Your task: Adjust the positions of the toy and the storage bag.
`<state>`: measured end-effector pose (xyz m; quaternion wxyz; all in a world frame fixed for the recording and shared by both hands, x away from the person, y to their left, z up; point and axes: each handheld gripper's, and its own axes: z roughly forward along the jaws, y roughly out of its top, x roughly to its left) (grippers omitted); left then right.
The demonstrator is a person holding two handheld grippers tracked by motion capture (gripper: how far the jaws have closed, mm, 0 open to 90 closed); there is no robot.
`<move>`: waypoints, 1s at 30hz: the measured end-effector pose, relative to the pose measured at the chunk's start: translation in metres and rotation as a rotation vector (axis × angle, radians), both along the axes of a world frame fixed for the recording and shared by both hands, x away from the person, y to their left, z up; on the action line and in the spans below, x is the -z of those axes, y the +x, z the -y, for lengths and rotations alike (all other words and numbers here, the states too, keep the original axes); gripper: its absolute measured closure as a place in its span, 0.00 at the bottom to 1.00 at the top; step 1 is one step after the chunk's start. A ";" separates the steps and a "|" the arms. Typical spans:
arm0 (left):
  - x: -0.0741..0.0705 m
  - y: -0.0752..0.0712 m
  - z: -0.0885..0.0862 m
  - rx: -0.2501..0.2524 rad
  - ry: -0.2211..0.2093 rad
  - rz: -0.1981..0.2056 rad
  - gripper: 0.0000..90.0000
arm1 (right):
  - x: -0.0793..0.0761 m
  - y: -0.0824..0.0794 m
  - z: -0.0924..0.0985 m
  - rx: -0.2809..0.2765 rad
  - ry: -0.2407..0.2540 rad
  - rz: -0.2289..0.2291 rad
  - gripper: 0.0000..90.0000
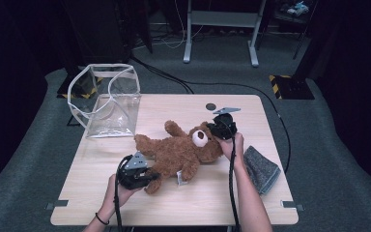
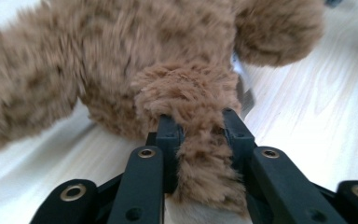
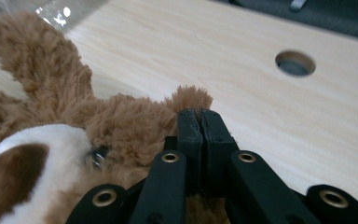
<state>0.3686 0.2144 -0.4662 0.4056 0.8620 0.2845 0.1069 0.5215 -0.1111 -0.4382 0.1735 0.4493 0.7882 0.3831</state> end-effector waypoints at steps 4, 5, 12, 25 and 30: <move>0.006 0.009 0.000 -0.006 0.013 -0.042 0.64 | 0.010 0.002 0.008 0.018 -0.008 -0.029 0.94; 0.006 0.009 0.000 -0.006 0.013 -0.042 0.59 | 0.010 0.002 0.010 0.022 0.006 -0.044 0.92; -0.003 0.015 -0.003 -0.032 0.003 -0.043 0.29 | 0.002 -0.002 0.023 0.049 0.029 -0.031 0.57; -0.034 0.025 -0.015 -0.073 -0.044 0.005 0.15 | -0.011 -0.049 0.068 0.101 0.033 0.006 0.11; -0.043 0.032 -0.012 -0.070 -0.044 0.008 0.11 | -0.001 -0.069 0.086 0.128 0.000 -0.017 0.03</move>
